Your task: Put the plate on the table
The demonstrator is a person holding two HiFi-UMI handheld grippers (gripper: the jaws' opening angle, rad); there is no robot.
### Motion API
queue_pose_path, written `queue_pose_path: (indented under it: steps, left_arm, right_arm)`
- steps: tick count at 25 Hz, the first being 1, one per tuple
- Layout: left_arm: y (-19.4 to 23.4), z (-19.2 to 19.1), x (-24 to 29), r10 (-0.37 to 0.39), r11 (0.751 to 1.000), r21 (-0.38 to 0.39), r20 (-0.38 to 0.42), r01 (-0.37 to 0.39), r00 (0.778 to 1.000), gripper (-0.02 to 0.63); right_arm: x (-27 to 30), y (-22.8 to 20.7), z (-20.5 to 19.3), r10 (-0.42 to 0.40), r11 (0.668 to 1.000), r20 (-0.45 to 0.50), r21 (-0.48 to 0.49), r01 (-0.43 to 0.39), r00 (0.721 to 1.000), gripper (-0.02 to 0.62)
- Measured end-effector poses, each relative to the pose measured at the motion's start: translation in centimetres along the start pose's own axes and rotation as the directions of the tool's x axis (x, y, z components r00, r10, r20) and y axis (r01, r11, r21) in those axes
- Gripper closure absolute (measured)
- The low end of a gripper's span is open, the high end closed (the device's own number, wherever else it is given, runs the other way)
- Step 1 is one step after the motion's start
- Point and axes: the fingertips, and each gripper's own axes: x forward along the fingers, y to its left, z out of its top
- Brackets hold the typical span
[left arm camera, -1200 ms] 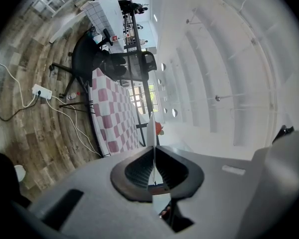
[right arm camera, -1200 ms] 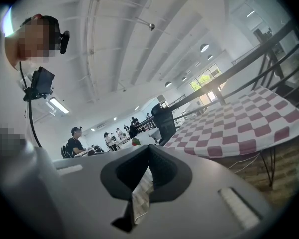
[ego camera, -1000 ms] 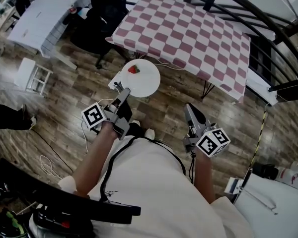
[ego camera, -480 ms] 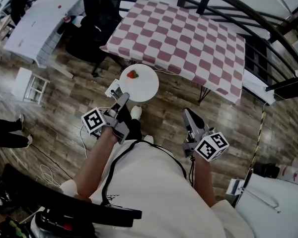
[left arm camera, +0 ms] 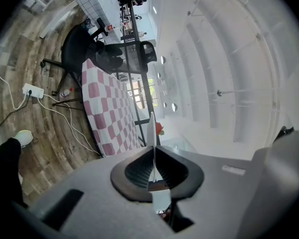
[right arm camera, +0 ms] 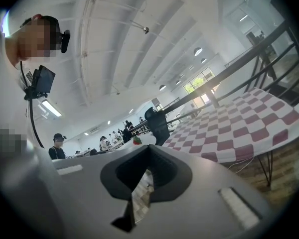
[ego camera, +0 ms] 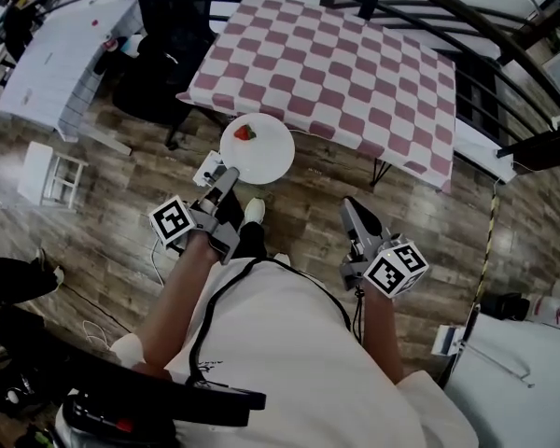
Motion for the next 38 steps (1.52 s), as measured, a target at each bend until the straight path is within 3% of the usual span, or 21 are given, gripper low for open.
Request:
queue_pose_path:
  steps: [12,27,38]
  left_arm:
    - [0.4,6.2,6.4,-0.018,1.000,-0.026,-0.055,0.016,0.998,0.586]
    - [2.1,18.6,13.8,-0.044,0.998,-0.050,-0.146,0.037,0.988,0.585]
    - [3.3,23.4,16.5,-0.068,0.997,-0.053,-0.159,0.060,0.985,0.585]
  right_arm:
    - [7.4,-2.0,3.6,-0.041,0.999,0.005,-0.014,0.041,0.999,0.586]
    - [20.6,-2.2,7.4,-0.119,0.993,0.044,-0.004,0.119,0.992,0.586]
    - [25.4,-2.7,7.4,-0.155,0.988,0.021,-0.002,0.155,0.988,0.586]
